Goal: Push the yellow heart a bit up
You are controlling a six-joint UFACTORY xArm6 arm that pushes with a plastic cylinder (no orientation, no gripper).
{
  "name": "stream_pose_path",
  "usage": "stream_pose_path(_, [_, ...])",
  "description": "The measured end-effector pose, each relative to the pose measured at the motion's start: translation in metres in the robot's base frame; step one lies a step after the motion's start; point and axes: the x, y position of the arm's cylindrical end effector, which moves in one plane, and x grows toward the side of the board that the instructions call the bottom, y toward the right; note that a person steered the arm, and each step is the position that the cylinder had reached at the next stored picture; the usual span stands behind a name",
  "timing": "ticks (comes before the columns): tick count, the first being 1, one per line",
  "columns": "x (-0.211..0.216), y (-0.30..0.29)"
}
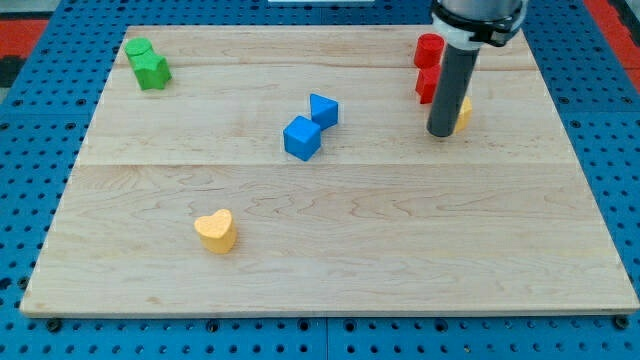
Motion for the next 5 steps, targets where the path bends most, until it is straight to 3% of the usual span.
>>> stream_pose_path(1, [0.099, 0.002])
stream_pose_path(2, [0.198, -0.044])
stream_pose_path(3, [0.221, -0.074])
stream_pose_path(4, [0.205, -0.173])
stream_pose_path(5, [0.197, -0.228])
